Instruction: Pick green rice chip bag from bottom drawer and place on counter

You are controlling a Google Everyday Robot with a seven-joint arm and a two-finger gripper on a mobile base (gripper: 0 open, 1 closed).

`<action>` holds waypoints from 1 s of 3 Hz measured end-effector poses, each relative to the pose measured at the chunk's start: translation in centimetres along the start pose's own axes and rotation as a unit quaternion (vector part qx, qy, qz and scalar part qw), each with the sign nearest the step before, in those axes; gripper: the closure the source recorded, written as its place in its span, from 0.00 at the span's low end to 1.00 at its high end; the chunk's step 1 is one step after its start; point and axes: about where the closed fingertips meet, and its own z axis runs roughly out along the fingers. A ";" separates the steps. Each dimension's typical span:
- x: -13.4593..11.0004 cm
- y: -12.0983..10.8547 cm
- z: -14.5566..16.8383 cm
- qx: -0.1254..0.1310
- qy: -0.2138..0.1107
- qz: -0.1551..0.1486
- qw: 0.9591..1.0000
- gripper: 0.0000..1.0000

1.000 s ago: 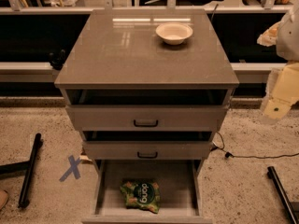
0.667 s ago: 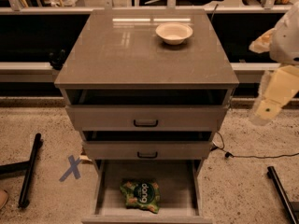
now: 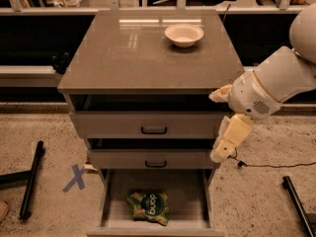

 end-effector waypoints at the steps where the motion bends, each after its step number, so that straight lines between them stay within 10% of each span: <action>1: 0.0 0.0 0.0 0.000 0.000 0.000 1.000 0.00; 3: 2.6 -1.0 6.0 0.037 0.012 -0.007 0.999 0.00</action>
Offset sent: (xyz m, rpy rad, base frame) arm 0.0112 -0.0005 -0.0616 -0.0124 -0.0792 -0.0371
